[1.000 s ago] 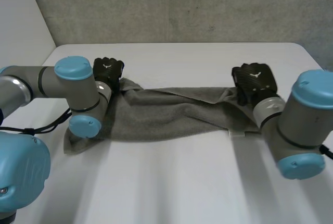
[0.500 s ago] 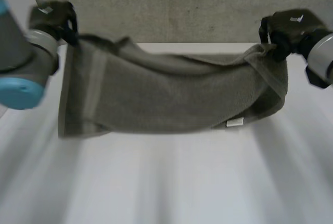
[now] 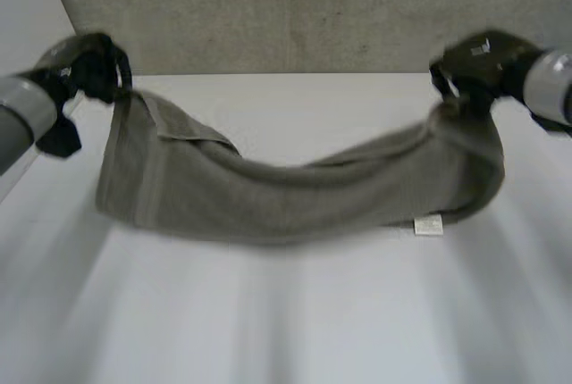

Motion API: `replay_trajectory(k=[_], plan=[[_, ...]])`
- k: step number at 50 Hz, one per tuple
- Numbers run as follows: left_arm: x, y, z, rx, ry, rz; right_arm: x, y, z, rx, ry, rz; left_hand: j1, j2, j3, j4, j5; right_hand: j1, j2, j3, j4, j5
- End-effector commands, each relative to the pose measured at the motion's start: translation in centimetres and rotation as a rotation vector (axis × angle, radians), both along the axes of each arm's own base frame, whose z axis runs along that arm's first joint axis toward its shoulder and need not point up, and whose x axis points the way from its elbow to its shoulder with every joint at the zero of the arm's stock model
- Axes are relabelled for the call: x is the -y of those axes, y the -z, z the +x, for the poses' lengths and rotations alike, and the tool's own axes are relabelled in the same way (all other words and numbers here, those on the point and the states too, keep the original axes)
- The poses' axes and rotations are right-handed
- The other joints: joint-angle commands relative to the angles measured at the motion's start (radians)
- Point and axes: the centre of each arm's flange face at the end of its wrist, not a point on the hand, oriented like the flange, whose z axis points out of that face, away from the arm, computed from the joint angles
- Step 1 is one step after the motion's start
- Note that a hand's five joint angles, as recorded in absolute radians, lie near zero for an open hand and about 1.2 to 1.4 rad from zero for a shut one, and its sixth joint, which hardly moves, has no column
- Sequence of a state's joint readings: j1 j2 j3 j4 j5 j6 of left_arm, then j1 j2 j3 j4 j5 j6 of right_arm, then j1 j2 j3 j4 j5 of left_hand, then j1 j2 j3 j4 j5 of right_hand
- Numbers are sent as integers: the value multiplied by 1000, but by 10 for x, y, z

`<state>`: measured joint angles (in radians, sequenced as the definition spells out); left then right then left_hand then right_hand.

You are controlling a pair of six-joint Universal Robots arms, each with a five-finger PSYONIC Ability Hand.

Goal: Fold the towel.

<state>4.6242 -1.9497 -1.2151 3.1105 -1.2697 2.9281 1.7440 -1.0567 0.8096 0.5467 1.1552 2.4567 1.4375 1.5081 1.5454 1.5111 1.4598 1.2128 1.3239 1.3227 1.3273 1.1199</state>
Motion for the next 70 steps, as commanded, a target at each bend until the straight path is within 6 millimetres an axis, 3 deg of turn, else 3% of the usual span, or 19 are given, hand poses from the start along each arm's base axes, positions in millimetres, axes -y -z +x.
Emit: replay_trajectory(k=[1, 3, 5, 6, 9, 12, 17, 19, 20, 22, 24, 28, 30, 36, 45, 49, 55, 63, 70], plan=[[30, -87, -24, -78, 3, -364, 34, -72, 52, 248, -75, -574, -41, -112, -149, -115, -238, 183, 72, 74, 69, 102], [31, -128, -25, -169, -22, -553, 34, -88, 55, 336, -72, -653, -41, -112, -149, -115, -238, 183, 72, 74, 69, 102], [31, -142, -23, -222, -34, -628, 24, -121, 46, 499, -69, -737, -41, -112, -149, -115, -238, 183, 72, 74, 69, 102], [31, -152, -19, -272, -39, -681, 24, -121, 46, 500, -69, -737, -41, -112, -149, -115, -238, 183, 72, 74, 69, 102], [31, -157, -16, -323, -35, -708, 6, -133, 43, 604, -108, -687, -41, -112, -149, -115, -238, 183, 72, 74, 69, 102], [31, -138, -15, -369, -15, -642, 2, -115, 39, 603, -111, -569, -41, -112, -149, -115, -238, 183, 72, 74, 69, 102], [29, -86, -10, -346, -36, -480, -2, -66, 40, 481, -114, -391, -41, -112, -149, -115, -238, 183, 72, 74, 69, 102], [26, -39, -3, -307, -38, -352, -5, -48, 41, 421, -119, -342, -41, -112, -149, -115, -238, 183, 72, 74, 69, 102], [26, -39, -3, -307, -38, -351, -9, -29, 41, 360, -128, -293, -41, -112, -149, -115, -238, 183, 72, 74, 69, 102], [22, 3, 5, -266, -15, -255, -14, -7, 40, 294, -135, -240, -41, -112, -149, -115, -238, 183, 72, 74, 69, 102], [18, 23, 8, -245, -2, -216, -28, 32, 38, 171, -157, -154, -41, -112, -149, -115, -238, 183, 72, 74, 69, 102], [-1, 79, 13, -153, 44, -134, -41, 69, 34, 76, -170, -80, -41, -112, -149, -115, -238, 183, 72, 74, 69, 102], [-7, 93, 16, -110, 53, -123, -54, 102, 31, 10, -179, -2, -41, -112, -149, -115, -238, 183, 72, 74, 69, 102], [-32, 132, 26, 59, 95, -67, -74, 134, 25, -26, -181, 109, -41, -112, -149, -115, -238, 183, 72, 74, 69, 102], [-56, 138, 44, 196, 113, -31, -105, 154, 14, -34, -165, 217, -70, -141, -178, -144, -267, 183, 72, 74, 69, 102], [-67, 127, 47, 240, 105, -32, -108, 153, 10, -27, -153, 204, -635, -706, -743, -709, -832, 183, 72, 74, 69, 102], [-86, 110, 37, 259, 122, -74, -107, 155, 6, 23, -119, 177, -1053, -1124, -1161, -1127, -1250, 183, 72, 74, 69, 102], [-118, 90, 5, 265, 194, -164, -105, 161, 3, 81, -84, 184, -1048, -1119, -1156, -1122, -1245, 183, 72, 74, 69, 102], [-134, 103, -13, 281, 179, -103, -102, 163, 2, 90, -65, 156, -925, -996, -1033, -999, -1122, 183, 72, 74, 69, 102]])
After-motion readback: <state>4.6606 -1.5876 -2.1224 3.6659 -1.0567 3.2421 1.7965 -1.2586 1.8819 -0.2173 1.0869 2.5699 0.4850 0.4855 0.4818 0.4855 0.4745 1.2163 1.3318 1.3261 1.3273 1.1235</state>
